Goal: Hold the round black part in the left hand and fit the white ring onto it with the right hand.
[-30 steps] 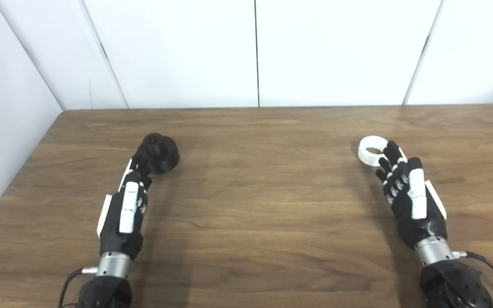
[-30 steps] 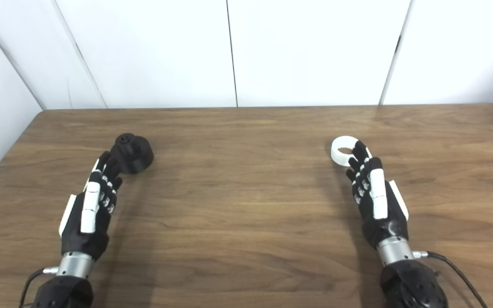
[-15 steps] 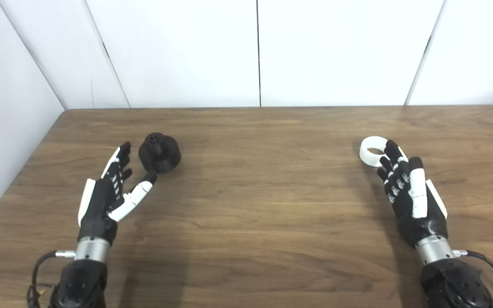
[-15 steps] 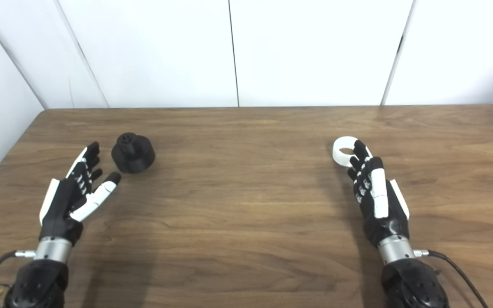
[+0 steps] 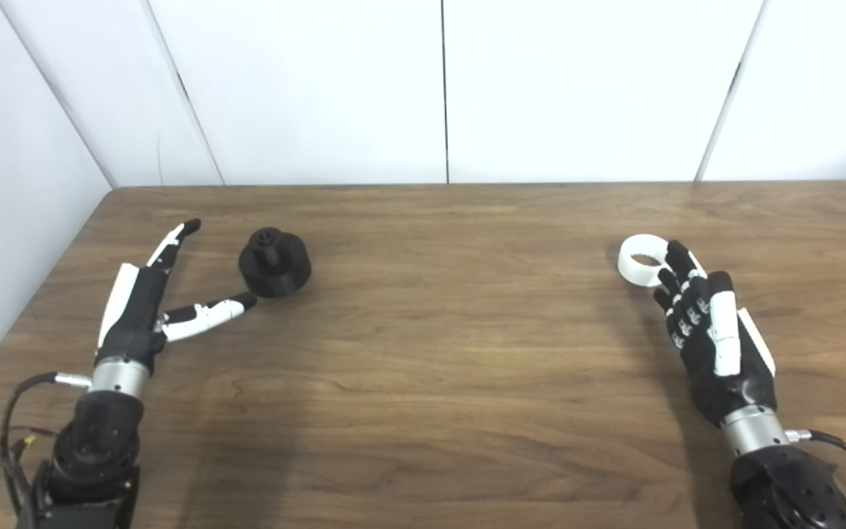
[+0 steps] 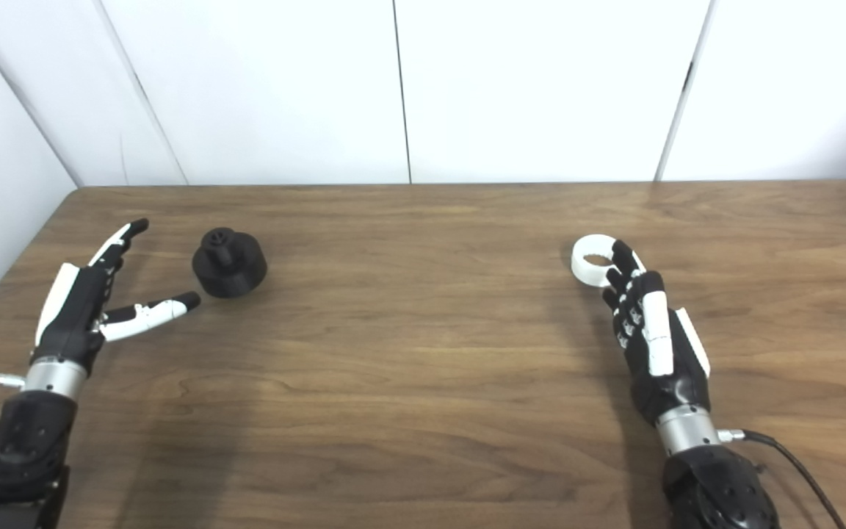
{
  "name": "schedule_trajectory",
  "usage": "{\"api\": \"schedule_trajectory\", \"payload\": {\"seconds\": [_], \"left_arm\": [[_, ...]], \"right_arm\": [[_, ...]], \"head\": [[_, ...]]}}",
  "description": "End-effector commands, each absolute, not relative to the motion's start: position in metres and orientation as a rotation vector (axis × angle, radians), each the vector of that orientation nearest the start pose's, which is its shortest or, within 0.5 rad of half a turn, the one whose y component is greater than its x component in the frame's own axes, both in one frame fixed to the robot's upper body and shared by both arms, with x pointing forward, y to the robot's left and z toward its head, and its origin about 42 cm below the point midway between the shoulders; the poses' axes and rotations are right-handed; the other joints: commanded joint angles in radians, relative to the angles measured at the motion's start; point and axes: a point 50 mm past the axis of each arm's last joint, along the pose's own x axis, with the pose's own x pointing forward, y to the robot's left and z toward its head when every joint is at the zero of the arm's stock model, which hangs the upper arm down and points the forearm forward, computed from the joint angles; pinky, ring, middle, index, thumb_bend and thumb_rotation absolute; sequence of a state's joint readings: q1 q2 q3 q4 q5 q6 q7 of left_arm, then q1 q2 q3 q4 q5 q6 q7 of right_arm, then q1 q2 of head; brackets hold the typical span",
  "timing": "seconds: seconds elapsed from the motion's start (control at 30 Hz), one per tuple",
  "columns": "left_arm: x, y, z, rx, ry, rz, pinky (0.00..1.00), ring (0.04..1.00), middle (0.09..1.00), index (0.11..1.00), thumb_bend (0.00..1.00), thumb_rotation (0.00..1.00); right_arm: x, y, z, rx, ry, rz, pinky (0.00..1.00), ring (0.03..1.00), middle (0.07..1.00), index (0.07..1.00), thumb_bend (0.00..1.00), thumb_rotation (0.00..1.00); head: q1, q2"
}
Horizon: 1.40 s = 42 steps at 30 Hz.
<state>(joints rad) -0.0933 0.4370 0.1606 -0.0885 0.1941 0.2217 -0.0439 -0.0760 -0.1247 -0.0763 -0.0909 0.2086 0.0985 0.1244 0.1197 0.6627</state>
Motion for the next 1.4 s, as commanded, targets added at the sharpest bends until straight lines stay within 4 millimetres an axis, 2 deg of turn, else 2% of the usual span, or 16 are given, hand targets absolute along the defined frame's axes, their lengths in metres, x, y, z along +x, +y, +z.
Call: {"api": "schedule_trajectory", "payload": {"seconds": [0.0, 0.27, 0.37, 0.47, 0.57, 0.87, 1.03, 1.27, 1.37], "left_arm": [[0.324, 0.391, 0.201, 0.674, -0.018, 0.187, 0.96, 0.99, 0.987, 0.933, 0.87, 0.26], [0.346, 0.407, 0.194, 0.798, 0.06, 0.134, 0.95, 0.969, 0.967, 0.929, 0.85, 0.29], [0.348, 0.408, 0.193, 0.806, 0.07, 0.131, 0.95, 0.973, 0.969, 0.928, 0.86, 0.29], [0.365, 0.414, 0.194, 0.822, 0.116, 0.112, 0.96, 0.977, 0.968, 0.921, 0.88, 0.3], [0.37, 0.415, 0.195, 0.831, 0.137, 0.102, 0.96, 0.979, 0.968, 0.917, 0.89, 0.31], [0.399, 0.406, 0.199, 0.94, 0.164, 0.065, 0.92, 0.979, 0.959, 0.89, 0.88, 0.29], [0.406, 0.399, 0.199, 0.956, 0.158, 0.053, 0.91, 0.978, 0.959, 0.89, 0.87, 0.28], [0.427, 0.385, 0.201, 0.967, 0.141, 0.021, 0.92, 0.987, 0.96, 0.888, 0.89, 0.3], [0.429, 0.384, 0.2, 0.967, 0.139, 0.018, 0.92, 0.99, 0.96, 0.887, 0.89, 0.3]], "right_arm": [[0.313, -0.257, 0.16, 0.064, -0.176, 0.117, 1.0, 1.0, 0.998, 0.957, 0.65, 1.0], [0.312, -0.26, 0.162, 0.057, -0.182, 0.109, 1.0, 1.0, 0.99, 0.949, 0.62, 1.0], [0.312, -0.26, 0.162, 0.057, -0.182, 0.109, 1.0, 1.0, 0.989, 0.949, 0.62, 1.0], [0.31, -0.261, 0.162, 0.057, -0.182, 0.101, 1.0, 1.0, 0.988, 0.949, 0.62, 1.0], [0.31, -0.261, 0.161, 0.057, -0.183, 0.098, 1.0, 1.0, 0.986, 0.946, 0.62, 1.0], [0.306, -0.261, 0.158, 0.061, -0.179, 0.088, 1.0, 1.0, 0.982, 0.949, 0.64, 1.0], [0.305, -0.262, 0.157, 0.066, -0.177, 0.084, 1.0, 1.0, 0.982, 0.948, 0.65, 1.0], [0.304, -0.262, 0.155, 0.065, -0.173, 0.082, 1.0, 1.0, 0.98, 0.947, 0.65, 1.0], [0.304, -0.262, 0.155, 0.065, -0.173, 0.082, 1.0, 1.0, 0.981, 0.949, 0.66, 1.0]], "head": [[0.001, 0.0], [-0.004, -0.006], [-0.004, -0.006], [-0.006, -0.007], [-0.006, -0.007], [-0.016, -0.022], [-0.018, -0.026], [-0.025, -0.036], [-0.025, -0.036]]}}
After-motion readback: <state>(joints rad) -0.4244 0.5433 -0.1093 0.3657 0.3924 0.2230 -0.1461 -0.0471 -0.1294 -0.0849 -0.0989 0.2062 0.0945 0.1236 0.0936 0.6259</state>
